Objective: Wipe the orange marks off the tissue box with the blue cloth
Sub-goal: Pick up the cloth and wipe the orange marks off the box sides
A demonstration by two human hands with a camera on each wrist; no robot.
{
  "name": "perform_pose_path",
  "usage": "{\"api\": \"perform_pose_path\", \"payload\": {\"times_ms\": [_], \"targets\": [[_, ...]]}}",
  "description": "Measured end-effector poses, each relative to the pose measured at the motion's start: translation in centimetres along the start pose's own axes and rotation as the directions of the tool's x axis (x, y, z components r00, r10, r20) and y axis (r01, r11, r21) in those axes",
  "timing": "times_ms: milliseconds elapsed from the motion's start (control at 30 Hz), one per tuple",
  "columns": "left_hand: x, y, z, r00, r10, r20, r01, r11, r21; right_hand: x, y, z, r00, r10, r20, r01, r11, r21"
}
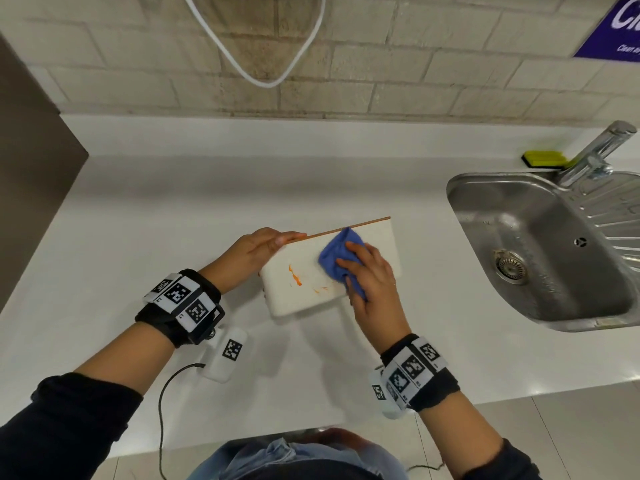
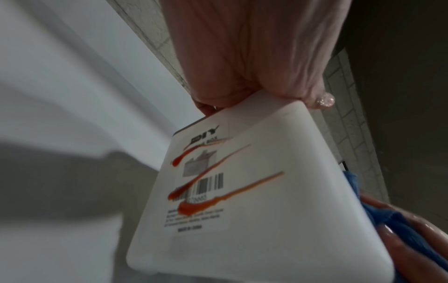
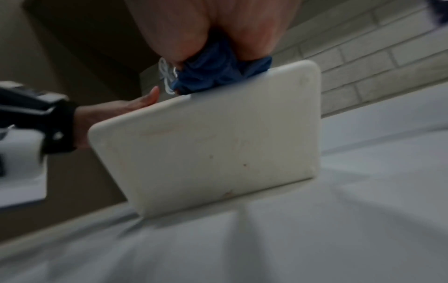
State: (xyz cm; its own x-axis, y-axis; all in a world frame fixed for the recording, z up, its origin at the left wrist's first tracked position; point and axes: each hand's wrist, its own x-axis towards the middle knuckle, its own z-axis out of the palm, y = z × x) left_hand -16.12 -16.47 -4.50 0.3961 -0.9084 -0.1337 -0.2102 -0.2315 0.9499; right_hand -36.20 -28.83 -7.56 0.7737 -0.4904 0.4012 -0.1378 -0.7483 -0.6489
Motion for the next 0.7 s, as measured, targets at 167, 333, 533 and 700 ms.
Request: {"api": "perform_pose_path", "payload": {"times_ms": [167,333,533,700], "targets": [[0.1,0.1,0.3,0.999,-0.02,-0.027,0.02,1.0,-0.014,1.9,-3.4,2.7,1.0,-0.014,-0.016,0.015,0.996,0.091],[-0.1,0.5,-0.4,0.997,-0.02,0.077,0.019,1.0,0.014,0.4,-3.4,3.2,0.915,-0.299,0.27,0.292,0.954,0.066],[0.1,0.4,-0.5,0.998,-0.015,0.055,0.01,0.996,0.088,0.0,-0.6,-0.5,0.778,-0.418,0.469,0.503,0.862,-0.066],[-0.4,0.3,-0.4,0.999,0.022,0.04,-0.026,0.994,0.106,-0.8,3.4,-4.4,0.848,-0.279,0.45,0.411,0.882,-0.229]]}}
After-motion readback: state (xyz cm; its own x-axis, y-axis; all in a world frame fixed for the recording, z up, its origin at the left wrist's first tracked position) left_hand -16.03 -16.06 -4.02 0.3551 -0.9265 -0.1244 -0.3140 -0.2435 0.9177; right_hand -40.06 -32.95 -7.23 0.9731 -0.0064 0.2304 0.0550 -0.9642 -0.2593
